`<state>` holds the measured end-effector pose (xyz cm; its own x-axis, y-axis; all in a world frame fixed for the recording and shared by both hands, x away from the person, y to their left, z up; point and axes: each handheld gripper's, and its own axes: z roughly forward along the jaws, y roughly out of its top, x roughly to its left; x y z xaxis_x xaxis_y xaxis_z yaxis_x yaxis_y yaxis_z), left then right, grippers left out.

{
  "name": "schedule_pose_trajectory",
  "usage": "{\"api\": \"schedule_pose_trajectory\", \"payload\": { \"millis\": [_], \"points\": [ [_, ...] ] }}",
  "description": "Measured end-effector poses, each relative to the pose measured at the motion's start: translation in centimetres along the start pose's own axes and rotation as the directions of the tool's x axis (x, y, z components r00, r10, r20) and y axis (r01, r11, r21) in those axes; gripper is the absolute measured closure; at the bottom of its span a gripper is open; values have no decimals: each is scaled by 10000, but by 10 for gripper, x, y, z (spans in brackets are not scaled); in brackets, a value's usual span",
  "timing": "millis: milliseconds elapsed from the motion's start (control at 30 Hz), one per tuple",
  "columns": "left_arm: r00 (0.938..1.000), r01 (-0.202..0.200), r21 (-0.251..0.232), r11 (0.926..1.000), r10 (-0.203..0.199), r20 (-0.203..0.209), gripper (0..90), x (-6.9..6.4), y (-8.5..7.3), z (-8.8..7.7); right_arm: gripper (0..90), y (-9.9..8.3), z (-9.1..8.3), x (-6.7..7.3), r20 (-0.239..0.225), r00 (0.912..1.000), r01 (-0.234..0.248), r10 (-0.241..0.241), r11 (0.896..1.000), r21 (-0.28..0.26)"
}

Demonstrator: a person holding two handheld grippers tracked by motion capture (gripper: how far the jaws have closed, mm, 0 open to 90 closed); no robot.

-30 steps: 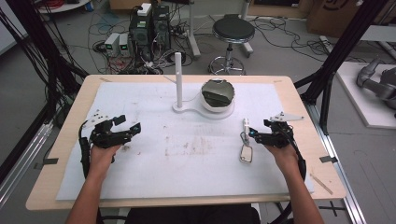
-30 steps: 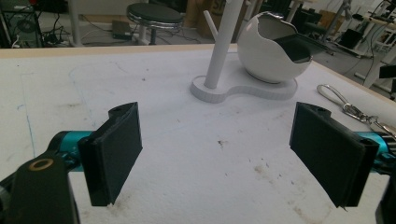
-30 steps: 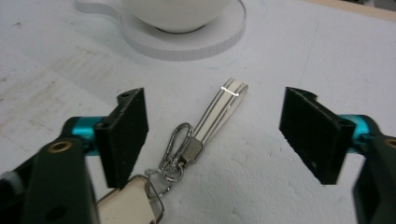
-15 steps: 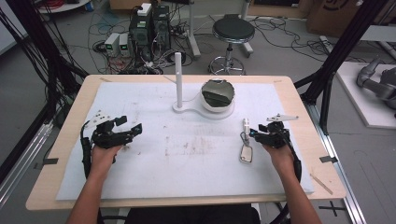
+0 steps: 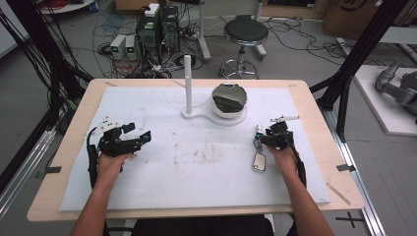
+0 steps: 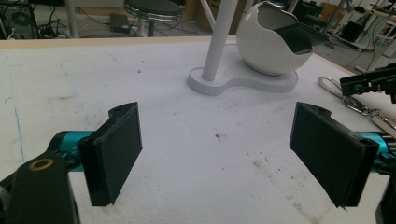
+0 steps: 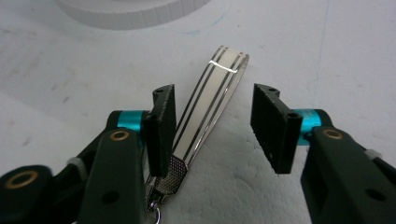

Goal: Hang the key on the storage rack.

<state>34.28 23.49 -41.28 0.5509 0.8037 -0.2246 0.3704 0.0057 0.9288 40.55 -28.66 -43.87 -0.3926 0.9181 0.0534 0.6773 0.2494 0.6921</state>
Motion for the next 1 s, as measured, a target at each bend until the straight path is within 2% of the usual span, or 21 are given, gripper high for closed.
{"api": "schedule_pose_trajectory", "payload": {
  "millis": [100, 167, 333, 467, 500, 633, 733, 867, 1000],
  "points": [
    [10000, 36, 38, 10000, -36, -13, 168, 0, 0, 1, 537, 2, 4, 2, 46, 10000, 87, -88, 9999, 138],
    [10000, 48, 35, 10000, -48, 17, 168, 0, 0, 1, 539, 3, 6, 5, -93, 9998, 183, -181, 9996, 195],
    [10000, 21, 51, 10000, -21, 22, 168, -1, 0, 2, 637, 5, 7, 9, 160, 9987, 483, -491, 9977, 481],
    [10000, 35, 45, 10000, -36, 40, 168, -1, 0, 2, 757, 5, 4, 8, 23, 9987, 507, -509, 9972, 556],
    [10000, 23, 33, 10000, -23, 34, 168, -1, 0, 2, 758, 5, 3, 8, -59, 9987, 506, -503, 9972, 553],
    [10000, 51, -13, 10000, -51, 31, 168, -2, 0, 1, 761, 7, -8, 9, -351, 9977, 576, -581, 9982, -145],
    [9999, 60, -44, 10000, -60, 93, 171, -2, 1, 2, 761, 8, -16, 9, -866, 9947, 501, -562, 9962, -714],
    [9995, -6, -55, 10000, 8, 302, 191, -4, 4, 3, 761, 9, -25, 12, -1577, 9854, 442, -646, 9906, -1293],
    [9975, -63, -146, 9999, 73, 702, 218, -8, 7, 5, 762, 10, -32, 19, -1966, 9753, 647, -1009, 9811, -1825]
  ]
}}
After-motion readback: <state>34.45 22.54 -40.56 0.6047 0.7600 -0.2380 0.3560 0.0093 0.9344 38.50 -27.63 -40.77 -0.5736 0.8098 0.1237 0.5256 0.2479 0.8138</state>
